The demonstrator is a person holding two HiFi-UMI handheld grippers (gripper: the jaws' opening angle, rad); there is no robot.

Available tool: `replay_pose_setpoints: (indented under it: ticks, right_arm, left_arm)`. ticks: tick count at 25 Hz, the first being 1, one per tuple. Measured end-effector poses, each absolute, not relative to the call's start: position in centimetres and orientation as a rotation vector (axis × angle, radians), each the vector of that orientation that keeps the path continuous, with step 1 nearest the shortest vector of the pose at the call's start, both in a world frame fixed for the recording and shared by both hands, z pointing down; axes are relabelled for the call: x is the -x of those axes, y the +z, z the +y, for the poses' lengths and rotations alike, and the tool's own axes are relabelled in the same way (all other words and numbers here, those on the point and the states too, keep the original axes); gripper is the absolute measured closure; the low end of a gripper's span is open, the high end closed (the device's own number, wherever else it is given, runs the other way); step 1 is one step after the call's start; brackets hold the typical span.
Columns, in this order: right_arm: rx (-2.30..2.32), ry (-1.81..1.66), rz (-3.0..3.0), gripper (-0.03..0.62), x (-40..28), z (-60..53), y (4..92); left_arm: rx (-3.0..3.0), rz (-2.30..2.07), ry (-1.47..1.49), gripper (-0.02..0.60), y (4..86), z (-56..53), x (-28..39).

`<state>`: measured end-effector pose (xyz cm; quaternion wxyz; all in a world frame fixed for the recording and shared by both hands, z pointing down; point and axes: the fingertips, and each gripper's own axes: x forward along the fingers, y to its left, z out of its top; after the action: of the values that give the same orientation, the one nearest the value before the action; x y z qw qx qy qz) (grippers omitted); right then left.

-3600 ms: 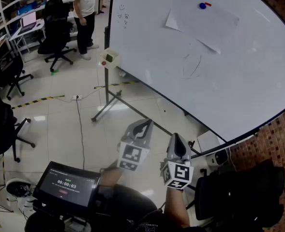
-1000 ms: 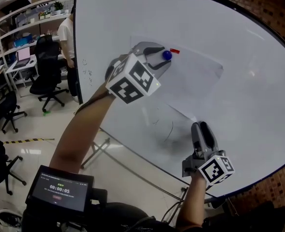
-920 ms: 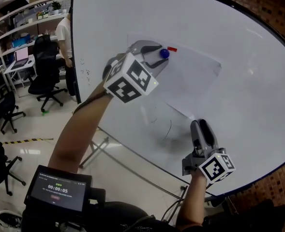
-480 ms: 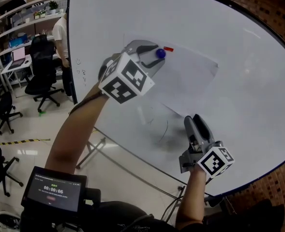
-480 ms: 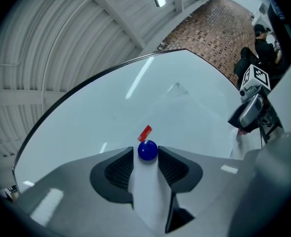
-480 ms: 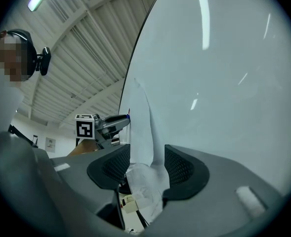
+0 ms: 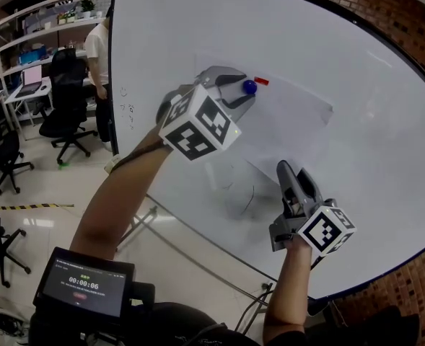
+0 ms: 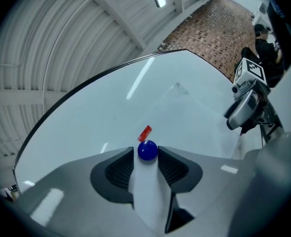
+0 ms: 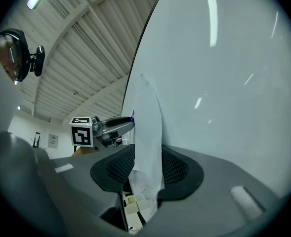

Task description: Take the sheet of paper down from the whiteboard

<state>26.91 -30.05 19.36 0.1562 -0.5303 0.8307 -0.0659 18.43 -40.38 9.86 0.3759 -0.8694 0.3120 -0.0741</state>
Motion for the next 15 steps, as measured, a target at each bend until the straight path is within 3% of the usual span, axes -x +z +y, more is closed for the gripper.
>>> replay_pose_setpoints:
  ticks: [5,15]
  right_arm:
    - [1.583,-0.194,2.324,0.516,-27.74,-30.75,19.43]
    - [1.594,-0.195,2.315,0.516,-27.78,-30.96,19.57]
  left_arm:
    - [2.224,0.806,-0.192,0.431,9.94,-40.54,-18.57]
    - [2.216,0.803,-0.214,0.449,10.16,-40.55,-18.84]
